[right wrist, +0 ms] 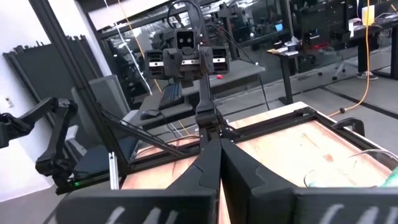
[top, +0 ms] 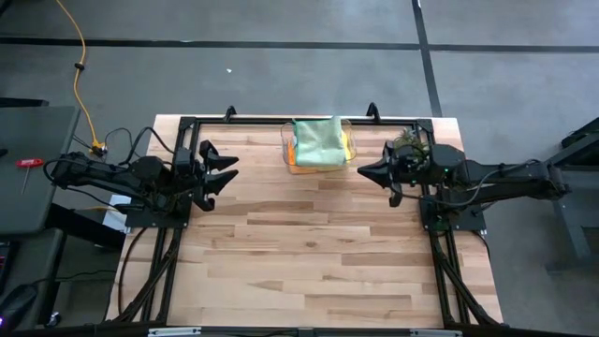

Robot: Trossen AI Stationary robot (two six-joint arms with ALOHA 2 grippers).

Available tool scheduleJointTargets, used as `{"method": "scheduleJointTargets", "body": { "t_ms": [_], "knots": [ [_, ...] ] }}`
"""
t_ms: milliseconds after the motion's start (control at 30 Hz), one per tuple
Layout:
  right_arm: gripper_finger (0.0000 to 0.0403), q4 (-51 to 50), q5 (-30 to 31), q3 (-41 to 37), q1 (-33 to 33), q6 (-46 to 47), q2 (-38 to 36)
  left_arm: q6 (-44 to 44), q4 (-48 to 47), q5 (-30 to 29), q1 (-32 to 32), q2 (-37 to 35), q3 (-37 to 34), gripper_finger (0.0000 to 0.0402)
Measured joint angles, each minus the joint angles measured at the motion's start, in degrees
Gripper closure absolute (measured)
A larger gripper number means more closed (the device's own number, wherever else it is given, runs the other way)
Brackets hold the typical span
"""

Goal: Fold microfiber towels
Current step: Return to Home Position

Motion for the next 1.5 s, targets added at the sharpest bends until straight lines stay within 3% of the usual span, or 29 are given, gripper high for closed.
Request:
{"method": "scheduleJointTargets", "body": {
  "t_ms": [1067, 1200, 1400, 1500],
  "knots": [
    [0.0403, -1.9, -3.5, 0.1, 0.0, 1.2, 0.2, 2.9, -3.3, 3.8, 0.0, -0.8, 0.0, 0.0232],
    [0.0403, -2.7, -3.5, 0.1, 0.0, 2.0, 0.2, 4.9, -8.5, 3.6, 0.0, -5.5, 0.0, 0.0268],
    [0.0403, -2.6, -3.5, 0.1, 0.0, 2.1, 0.2, 6.5, -21.7, 3.0, 0.8, -15.8, -0.2, 0.0387],
    [0.0403, -2.6, -3.5, 0.1, 0.0, 3.4, 0.2, 5.3, -24.1, 3.2, 2.4, -20.8, -3.3, 0.0392]
  ]
}}
